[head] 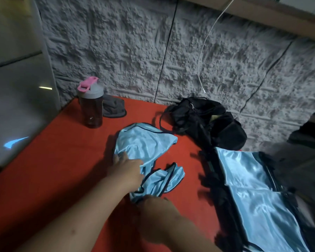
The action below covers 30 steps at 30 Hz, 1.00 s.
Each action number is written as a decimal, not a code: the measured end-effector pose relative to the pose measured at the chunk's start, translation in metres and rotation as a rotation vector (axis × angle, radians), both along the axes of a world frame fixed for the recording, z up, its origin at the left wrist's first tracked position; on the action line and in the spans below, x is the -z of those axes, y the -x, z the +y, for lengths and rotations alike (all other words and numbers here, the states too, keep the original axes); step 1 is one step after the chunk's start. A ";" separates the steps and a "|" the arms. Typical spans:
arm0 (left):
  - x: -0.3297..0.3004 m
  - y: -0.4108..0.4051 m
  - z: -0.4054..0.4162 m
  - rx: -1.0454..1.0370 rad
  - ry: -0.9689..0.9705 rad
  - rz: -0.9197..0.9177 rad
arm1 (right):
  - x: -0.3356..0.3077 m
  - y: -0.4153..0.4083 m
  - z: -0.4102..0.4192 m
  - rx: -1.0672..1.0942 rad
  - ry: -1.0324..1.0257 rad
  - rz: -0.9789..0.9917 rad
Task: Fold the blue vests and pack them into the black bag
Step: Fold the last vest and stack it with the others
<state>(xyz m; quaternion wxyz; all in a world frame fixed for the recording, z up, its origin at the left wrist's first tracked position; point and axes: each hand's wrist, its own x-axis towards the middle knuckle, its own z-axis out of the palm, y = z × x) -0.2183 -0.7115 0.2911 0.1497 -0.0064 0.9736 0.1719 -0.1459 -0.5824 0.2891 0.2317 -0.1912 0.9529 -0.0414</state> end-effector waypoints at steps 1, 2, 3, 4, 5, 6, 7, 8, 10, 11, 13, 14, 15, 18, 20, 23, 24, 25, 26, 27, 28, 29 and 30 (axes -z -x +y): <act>0.003 -0.003 0.001 0.002 0.016 -0.018 | -0.004 -0.007 0.002 0.001 0.023 -0.022; 0.005 -0.005 0.002 0.005 0.023 -0.032 | -0.009 -0.013 0.004 0.005 0.049 -0.050; 0.007 -0.006 0.002 0.009 0.032 -0.040 | -0.014 -0.017 0.006 0.017 0.058 -0.081; 0.009 -0.007 0.001 0.012 0.044 -0.046 | -0.019 -0.018 0.009 0.035 0.064 -0.106; 0.010 -0.007 0.001 0.011 0.055 -0.041 | -0.022 -0.017 0.013 0.066 0.071 -0.119; 0.011 -0.006 -0.001 0.005 0.061 -0.023 | -0.026 -0.014 0.016 0.095 0.086 -0.116; 0.012 -0.004 -0.003 -0.002 0.063 0.006 | -0.030 -0.008 0.021 0.113 0.108 -0.093; 0.013 -0.002 -0.004 -0.012 0.065 0.039 | -0.033 -0.002 0.024 0.122 0.134 -0.054; 0.013 0.003 -0.007 -0.046 0.067 0.095 | -0.035 0.014 0.030 0.125 0.170 0.055; 0.013 0.006 -0.009 -0.060 0.074 0.105 | -0.032 0.023 0.033 0.134 0.183 0.095; 0.013 0.012 -0.016 -0.067 0.109 0.080 | -0.018 0.037 0.034 0.171 0.209 0.092; 0.014 0.015 -0.020 -0.073 0.136 0.058 | -0.012 0.042 0.034 0.167 0.191 0.060; 0.014 0.017 -0.025 -0.086 0.157 0.032 | -0.006 0.045 0.033 0.155 0.155 0.029; 0.013 0.023 -0.040 -0.134 0.193 -0.036 | 0.004 0.053 0.026 0.121 0.022 0.026; 0.009 0.026 -0.049 -0.170 0.226 -0.050 | 0.002 0.054 0.021 0.075 -0.060 0.043; 0.006 0.029 -0.064 -0.262 0.282 -0.052 | -0.002 0.052 0.020 -0.004 -0.148 0.041; 0.007 0.030 -0.068 -0.272 0.283 -0.035 | -0.003 0.052 0.022 0.006 -0.146 0.046; 0.009 0.030 -0.071 -0.261 0.279 -0.010 | -0.003 0.052 0.023 0.029 -0.129 0.060; 0.011 0.029 -0.072 -0.230 0.265 0.023 | -0.003 0.052 0.025 0.049 -0.105 0.083; 0.014 0.027 -0.072 -0.174 0.225 0.058 | -0.002 0.051 0.025 0.060 -0.084 0.113; 0.017 0.026 -0.071 -0.100 0.169 0.089 | -0.001 0.050 0.026 0.065 -0.058 0.141; 0.019 0.025 -0.069 -0.022 0.104 0.095 | 0.003 0.048 0.026 0.066 -0.020 0.160; 0.021 0.023 -0.067 0.053 0.044 0.076 | 0.005 0.046 0.025 0.056 0.016 0.162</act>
